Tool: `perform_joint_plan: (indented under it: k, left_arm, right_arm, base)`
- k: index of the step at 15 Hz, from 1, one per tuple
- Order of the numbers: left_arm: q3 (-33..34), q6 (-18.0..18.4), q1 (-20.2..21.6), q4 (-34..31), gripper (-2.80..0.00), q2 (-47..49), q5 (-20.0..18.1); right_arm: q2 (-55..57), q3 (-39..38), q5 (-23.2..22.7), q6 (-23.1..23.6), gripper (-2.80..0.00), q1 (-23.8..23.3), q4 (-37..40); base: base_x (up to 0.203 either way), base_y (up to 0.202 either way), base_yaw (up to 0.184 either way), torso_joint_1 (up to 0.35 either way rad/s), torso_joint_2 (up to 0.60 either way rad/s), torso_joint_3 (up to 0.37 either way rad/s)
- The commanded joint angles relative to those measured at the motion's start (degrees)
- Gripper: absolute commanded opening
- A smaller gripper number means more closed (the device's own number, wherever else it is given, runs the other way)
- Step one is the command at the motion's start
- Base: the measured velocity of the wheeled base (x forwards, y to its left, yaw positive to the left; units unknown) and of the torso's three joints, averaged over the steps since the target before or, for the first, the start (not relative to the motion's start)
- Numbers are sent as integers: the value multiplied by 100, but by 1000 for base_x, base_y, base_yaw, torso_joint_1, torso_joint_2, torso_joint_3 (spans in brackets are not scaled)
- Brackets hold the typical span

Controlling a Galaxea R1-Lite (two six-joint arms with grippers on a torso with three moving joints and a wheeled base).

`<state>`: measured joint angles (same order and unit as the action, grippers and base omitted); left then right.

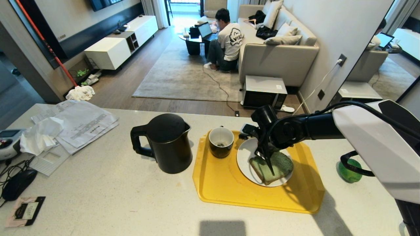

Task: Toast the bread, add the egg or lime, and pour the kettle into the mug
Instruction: Put the egg in the bowl

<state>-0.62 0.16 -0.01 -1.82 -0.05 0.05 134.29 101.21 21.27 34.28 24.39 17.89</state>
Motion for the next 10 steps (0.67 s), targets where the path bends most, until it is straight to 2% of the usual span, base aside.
perform_joint_plan:
  k: [1, 10]
  left_arm:
    - [1, 2, 1, 2, -280, 5, 4]
    - [1, 2, 1, 6, -280, 5, 4]
  right_arm:
    - [-123, -32, 8, 17, 0, 4, 22]
    - [-1399, -614, 8, -90, 0, 4, 31]
  base:
    - [0, 0, 0, 0, 0, 0]
    - [0, 0, 0, 0, 0, 0]
